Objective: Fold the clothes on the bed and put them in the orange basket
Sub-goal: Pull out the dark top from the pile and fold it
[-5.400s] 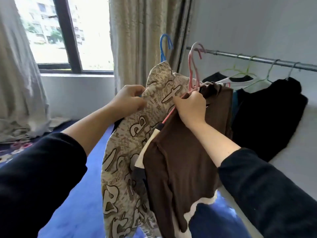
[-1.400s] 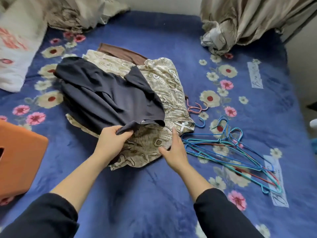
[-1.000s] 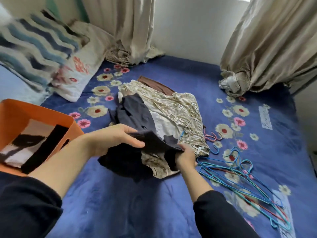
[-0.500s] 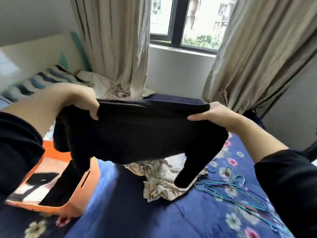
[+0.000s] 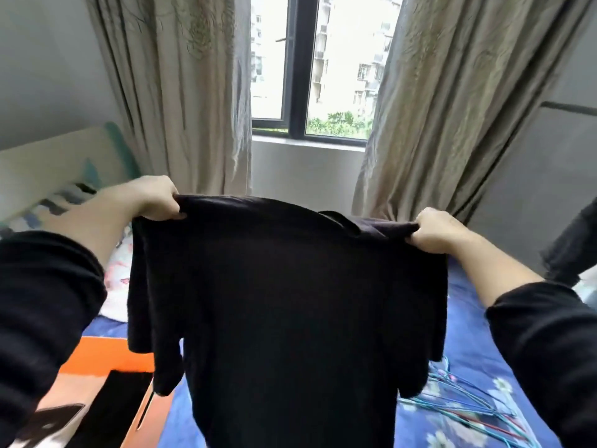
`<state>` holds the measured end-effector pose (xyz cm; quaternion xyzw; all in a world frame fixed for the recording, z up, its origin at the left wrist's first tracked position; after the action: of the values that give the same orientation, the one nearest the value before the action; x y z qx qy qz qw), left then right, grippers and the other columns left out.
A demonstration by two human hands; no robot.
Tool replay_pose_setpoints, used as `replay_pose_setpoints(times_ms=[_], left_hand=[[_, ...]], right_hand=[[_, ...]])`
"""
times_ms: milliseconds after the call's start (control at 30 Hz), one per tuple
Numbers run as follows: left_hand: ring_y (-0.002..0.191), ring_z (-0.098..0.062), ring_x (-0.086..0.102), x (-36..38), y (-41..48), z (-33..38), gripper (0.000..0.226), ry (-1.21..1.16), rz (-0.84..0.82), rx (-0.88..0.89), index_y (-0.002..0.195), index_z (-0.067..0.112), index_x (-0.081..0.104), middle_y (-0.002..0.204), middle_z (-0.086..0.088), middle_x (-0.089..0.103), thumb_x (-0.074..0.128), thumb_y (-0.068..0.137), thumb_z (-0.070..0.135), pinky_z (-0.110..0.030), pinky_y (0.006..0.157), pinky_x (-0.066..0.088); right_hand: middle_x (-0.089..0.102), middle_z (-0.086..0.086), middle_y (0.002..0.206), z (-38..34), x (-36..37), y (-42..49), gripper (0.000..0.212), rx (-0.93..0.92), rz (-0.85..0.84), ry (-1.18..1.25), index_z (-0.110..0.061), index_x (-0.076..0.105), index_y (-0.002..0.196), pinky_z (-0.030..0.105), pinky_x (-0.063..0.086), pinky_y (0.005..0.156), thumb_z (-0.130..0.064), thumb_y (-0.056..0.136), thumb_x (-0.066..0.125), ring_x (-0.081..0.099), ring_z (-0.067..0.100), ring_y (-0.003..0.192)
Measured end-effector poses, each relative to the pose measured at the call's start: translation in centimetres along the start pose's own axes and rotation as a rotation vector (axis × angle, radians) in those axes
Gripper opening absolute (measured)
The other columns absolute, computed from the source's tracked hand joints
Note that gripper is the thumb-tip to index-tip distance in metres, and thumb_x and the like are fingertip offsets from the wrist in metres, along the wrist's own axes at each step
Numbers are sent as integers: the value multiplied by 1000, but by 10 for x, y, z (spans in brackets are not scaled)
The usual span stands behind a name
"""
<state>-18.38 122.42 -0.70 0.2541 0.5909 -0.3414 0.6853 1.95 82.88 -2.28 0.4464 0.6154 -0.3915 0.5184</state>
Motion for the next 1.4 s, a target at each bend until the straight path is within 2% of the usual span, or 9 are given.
replay_pose_setpoints(times_ms=[100, 200, 300, 433, 633, 800, 1100, 1200, 1400], left_hand=[[90, -33, 61, 29, 13, 2, 18, 114, 260, -73, 95, 23, 68, 90, -7, 61, 51, 90, 20, -36, 79, 48], [101, -34, 61, 41, 23, 8, 29, 124, 325, -196, 112, 17, 64, 115, -16, 60, 46, 90, 10, -38, 84, 51], [77, -27, 59, 42, 43, 17, 26, -692, 249, -232, 111, 6, 60, 113, -18, 61, 47, 91, -5, -30, 47, 54], [94, -22, 59, 27, 51, 36, 22, -1498, 488, -143, 104, 18, 58, 106, -3, 62, 42, 95, 5, -40, 74, 59], [83, -17, 52, 76, 35, 13, 27, -1113, 930, 75, 78, 39, 51, 90, -9, 56, 38, 77, 16, -47, 82, 49], [88, -33, 52, 186, -21, -5, 31, -956, 798, 68, 96, -3, 55, 97, -28, 55, 35, 76, 9, -46, 81, 41], [122, -33, 51, 398, -148, -65, 39, -523, 15, -49, 116, -1, 59, 135, -16, 51, 46, 80, -4, -37, 102, 36], [135, -24, 40, 460, -180, -86, 45, -252, -356, 1, 128, 5, 54, 155, -6, 30, 47, 85, -4, -34, 109, 32], [123, -36, 46, 493, -209, -112, 56, 105, -502, 95, 144, 17, 44, 162, -7, 9, 47, 89, 6, -39, 102, 39]], right_hand=[[64, 18, 114, 10, 26, 8, 27, 131, 116, -36, -6, 58, 108, 37, 47, 84, -15, 86, 45, 61, 33, 106], [70, 23, 76, 8, 37, 20, 35, 280, 9, 335, 8, 63, 99, 39, 58, 69, -3, 82, 35, 70, 34, 72], [67, 25, 68, -7, 35, 35, 40, 330, -148, 1033, 9, 59, 104, 29, 55, 46, -10, 96, 25, 67, 31, 55], [60, 3, 72, -25, 19, 51, 30, 156, 299, 1650, -18, 61, 82, 24, 45, 56, -19, 98, 35, 54, 16, 62], [55, -12, 78, -2, 43, 34, 12, -108, 672, 1179, -32, 53, 77, 32, 46, 78, -24, 81, 44, 50, 11, 81], [58, -4, 83, 22, 124, -6, 25, -23, 615, 1015, -18, 61, 96, 24, 40, 64, -26, 77, 46, 53, 14, 76], [47, 24, 136, 102, 340, -98, 32, 187, -114, 178, -17, 56, 116, 47, 44, 86, -13, 85, 46, 57, 46, 108], [25, 20, 156, 123, 407, -140, 55, 226, -417, 18, -21, 43, 141, 45, 31, 109, -7, 88, 42, 31, 38, 140], [27, 8, 156, 148, 445, -187, 64, 149, -642, -271, -14, 17, 153, 42, 18, 117, -11, 92, 35, -3, 25, 149]])
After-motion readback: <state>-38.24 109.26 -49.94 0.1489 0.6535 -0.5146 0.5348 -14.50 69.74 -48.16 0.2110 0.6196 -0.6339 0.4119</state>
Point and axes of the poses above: each hand's wrist, its own y-axis towards the middle knuckle, its own x-axis out of the palm, z = x × y, the point moved 2 cm from there along y, towards the middle knuckle
